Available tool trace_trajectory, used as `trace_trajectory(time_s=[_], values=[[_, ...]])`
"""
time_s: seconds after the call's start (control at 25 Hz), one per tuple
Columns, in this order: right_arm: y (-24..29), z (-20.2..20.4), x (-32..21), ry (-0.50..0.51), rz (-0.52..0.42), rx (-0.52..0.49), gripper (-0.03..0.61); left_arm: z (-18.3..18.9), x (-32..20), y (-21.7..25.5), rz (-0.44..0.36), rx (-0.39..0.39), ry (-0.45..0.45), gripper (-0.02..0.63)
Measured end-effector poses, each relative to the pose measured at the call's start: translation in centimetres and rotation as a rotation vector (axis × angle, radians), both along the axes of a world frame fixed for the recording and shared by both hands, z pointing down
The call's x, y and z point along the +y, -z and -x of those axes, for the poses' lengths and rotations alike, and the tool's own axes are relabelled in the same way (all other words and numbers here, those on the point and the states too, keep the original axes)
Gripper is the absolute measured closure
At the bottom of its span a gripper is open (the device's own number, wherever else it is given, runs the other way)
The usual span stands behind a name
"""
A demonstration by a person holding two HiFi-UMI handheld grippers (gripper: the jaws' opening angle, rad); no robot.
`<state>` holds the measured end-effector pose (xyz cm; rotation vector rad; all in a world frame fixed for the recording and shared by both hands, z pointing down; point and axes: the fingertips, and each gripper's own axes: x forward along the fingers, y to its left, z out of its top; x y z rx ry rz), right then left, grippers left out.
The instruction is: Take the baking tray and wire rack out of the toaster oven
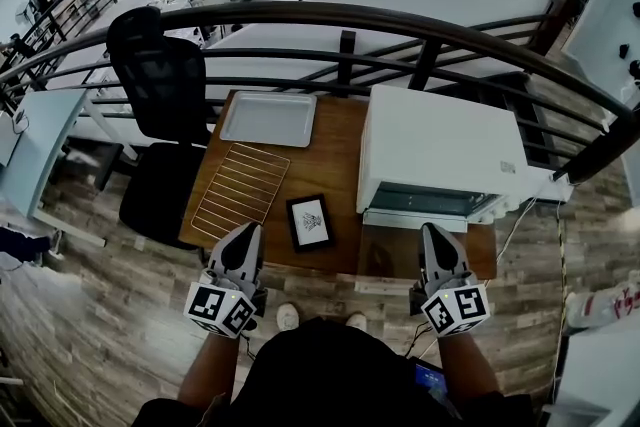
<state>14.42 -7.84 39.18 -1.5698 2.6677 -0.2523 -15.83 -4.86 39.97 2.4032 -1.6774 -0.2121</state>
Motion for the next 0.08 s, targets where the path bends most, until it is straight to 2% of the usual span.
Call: trace_trajectory(time_s=[0.08], values=[[-0.19,-0.15,-0.04,-0.002,0.009,0.001,0.583,0.05,0.08,-0.14,0.004,0.0,0.001,0.6]])
